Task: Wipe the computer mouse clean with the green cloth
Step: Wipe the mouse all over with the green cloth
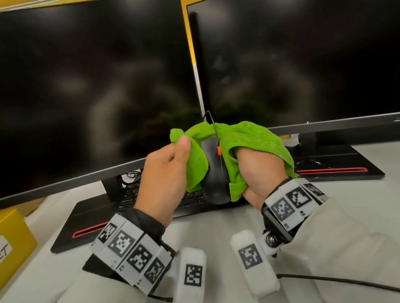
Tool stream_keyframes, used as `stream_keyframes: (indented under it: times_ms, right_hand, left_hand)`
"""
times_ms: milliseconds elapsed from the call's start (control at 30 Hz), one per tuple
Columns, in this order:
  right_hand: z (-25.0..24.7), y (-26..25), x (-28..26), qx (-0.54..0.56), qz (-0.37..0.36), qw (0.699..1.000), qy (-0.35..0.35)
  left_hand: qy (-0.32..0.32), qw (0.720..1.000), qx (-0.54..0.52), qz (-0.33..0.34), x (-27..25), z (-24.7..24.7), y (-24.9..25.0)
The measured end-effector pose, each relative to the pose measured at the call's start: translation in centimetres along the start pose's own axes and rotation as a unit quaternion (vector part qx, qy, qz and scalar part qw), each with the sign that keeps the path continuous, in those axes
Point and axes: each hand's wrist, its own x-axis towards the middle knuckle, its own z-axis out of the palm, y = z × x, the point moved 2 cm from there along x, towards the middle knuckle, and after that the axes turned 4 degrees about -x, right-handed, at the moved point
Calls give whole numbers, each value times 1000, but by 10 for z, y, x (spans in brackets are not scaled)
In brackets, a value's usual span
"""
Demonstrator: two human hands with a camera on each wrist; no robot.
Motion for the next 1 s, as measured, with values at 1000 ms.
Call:
stream_keyframes:
  times_ms: [1000]
  right_hand:
    - [19, 9, -2, 15, 63, 996, -55]
  left_hand:
    - [-65, 993, 99, 7, 0, -2, -11]
